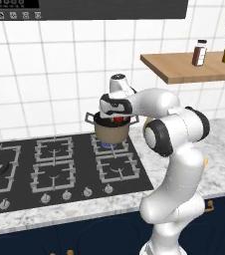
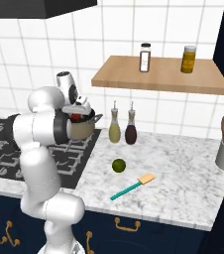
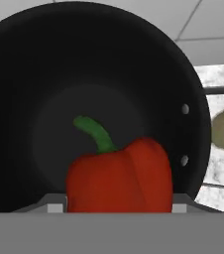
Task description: Put the lime and bell pepper in the pot. Retrieve the spatula and lightly stir the vegetables in the pot.
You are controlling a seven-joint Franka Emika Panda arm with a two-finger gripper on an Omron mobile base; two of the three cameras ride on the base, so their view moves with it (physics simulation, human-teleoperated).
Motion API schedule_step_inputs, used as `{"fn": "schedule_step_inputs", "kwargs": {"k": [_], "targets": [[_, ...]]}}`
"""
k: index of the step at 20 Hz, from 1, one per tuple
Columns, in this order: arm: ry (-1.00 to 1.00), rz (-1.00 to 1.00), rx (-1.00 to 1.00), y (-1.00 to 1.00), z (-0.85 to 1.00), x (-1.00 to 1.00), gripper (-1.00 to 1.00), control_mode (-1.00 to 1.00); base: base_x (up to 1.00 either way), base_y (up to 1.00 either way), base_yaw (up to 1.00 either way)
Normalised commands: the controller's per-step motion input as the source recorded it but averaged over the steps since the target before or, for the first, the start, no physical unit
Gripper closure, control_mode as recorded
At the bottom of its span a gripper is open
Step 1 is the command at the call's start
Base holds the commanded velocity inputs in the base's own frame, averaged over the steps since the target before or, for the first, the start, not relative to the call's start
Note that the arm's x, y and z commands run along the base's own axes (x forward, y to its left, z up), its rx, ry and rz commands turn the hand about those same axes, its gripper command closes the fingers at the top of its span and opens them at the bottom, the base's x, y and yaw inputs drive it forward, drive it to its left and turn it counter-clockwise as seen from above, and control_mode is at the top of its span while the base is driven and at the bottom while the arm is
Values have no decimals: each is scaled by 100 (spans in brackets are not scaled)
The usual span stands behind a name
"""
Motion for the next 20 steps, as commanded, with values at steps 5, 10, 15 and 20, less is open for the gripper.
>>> {"fn": "schedule_step_inputs", "kwargs": {"k": [5, 10, 15, 20], "targets": [[0, 0, 0, 25, -43, 56, 100, -100, 0, 0, 0], [0, 0, 0, 11, -11, 29, -100, -100, 0, 0, 0], [0, 0, 1, 0, -2, 2, -100, -100, 0, 0, 0], [-8, 0, 0, 0, 31, -44, -100, -100, 0, 0, 0]]}}
